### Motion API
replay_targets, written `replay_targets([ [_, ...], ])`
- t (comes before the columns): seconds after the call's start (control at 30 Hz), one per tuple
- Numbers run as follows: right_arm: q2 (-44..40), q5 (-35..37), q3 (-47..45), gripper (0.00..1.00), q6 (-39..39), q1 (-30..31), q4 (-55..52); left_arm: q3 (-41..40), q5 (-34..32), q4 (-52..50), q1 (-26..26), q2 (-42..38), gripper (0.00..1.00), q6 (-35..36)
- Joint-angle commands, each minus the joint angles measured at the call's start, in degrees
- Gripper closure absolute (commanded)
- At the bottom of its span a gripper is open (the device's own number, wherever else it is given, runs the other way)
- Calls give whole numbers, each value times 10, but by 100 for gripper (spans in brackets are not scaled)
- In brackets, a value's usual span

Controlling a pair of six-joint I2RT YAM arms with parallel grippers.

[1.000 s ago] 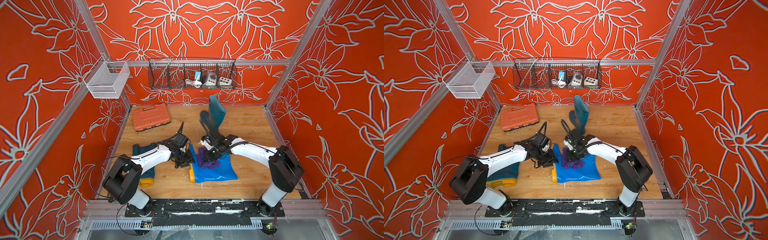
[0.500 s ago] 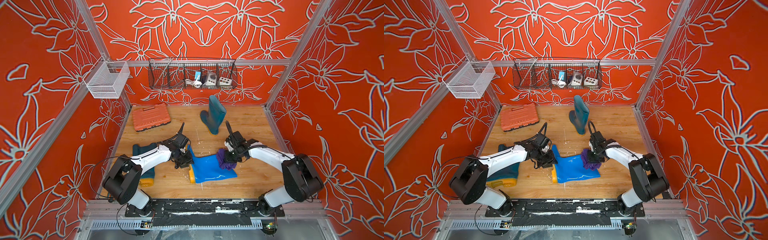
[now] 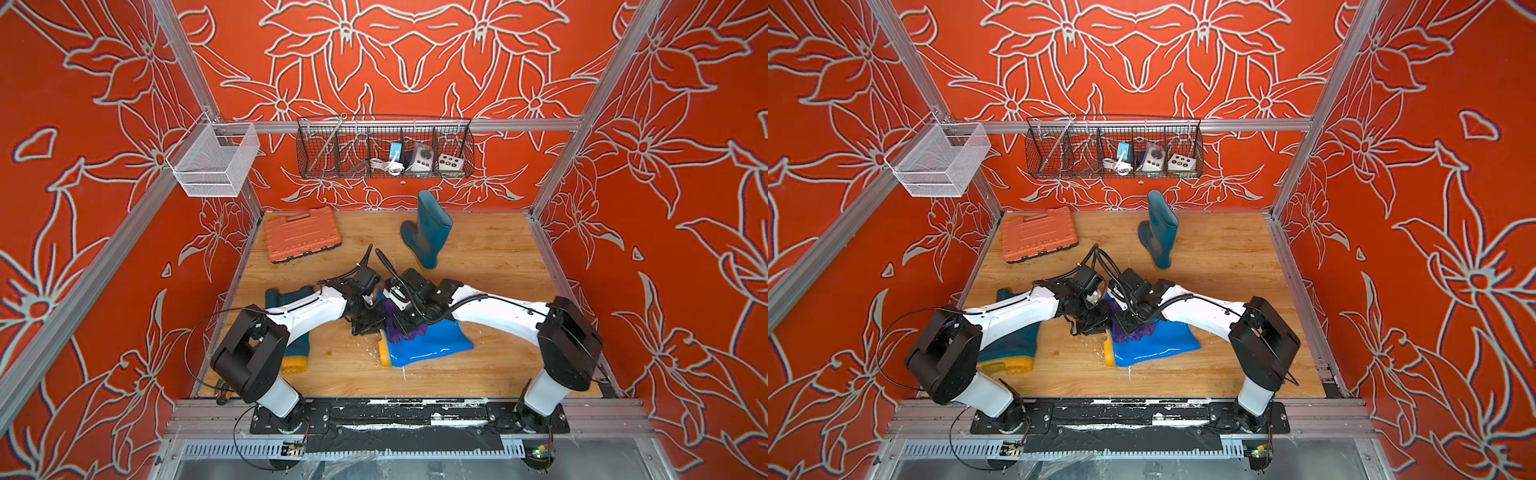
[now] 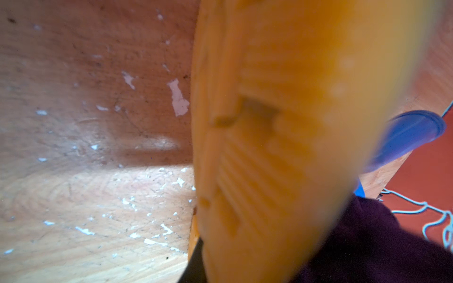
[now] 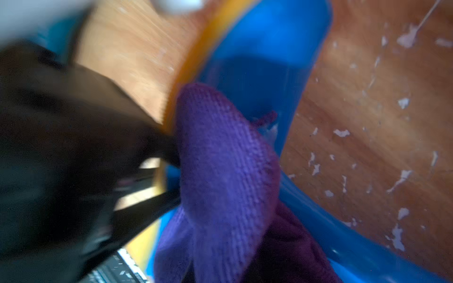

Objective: Wipe the rubber boots with a cloth
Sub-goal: Wipe the dirt off the rubber boot.

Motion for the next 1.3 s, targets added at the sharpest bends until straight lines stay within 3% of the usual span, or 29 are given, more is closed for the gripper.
replay_targets([
  [0.0,-5,33,-36,100,-1,-45,-32,19,6,-15,-7,10,100,22],
  [0.17,-103,6,-150,100,14,-167,-17,52,-5,-44,-4,22,100,46],
  [0.33,-155,26,-109,100,-4,-137,-49,71,-18,-63,4,29,98,51],
  [0.43,-138,22,-57,100,3,-70,-33,77,-32,-72,9,20,58,53],
  [0.47,-122,10,-42,100,7,-46,-17,77,-37,-73,10,15,52,53],
  [0.53,-81,-26,-24,100,20,-11,20,72,-41,-74,10,3,48,50],
  [0.63,-22,-61,-2,100,13,30,28,55,-37,-68,10,-14,48,39],
  [0.73,-15,-40,-20,100,8,25,15,26,-30,-53,10,-28,48,24],
  [0.83,-39,-34,-75,100,14,-23,19,-4,-23,-36,9,-39,48,9],
  [0.97,-98,-35,-176,100,10,-146,12,-21,-21,-27,7,-51,48,4],
  [1.03,-132,-28,-202,100,-12,-179,-5,-24,-20,-27,7,-55,49,8],
  [1.17,-181,-42,-191,100,-19,-174,-35,-23,2,-29,5,-49,52,22],
  [1.27,-184,-38,-148,100,2,-111,-24,-28,11,-31,-3,-45,53,20],
])
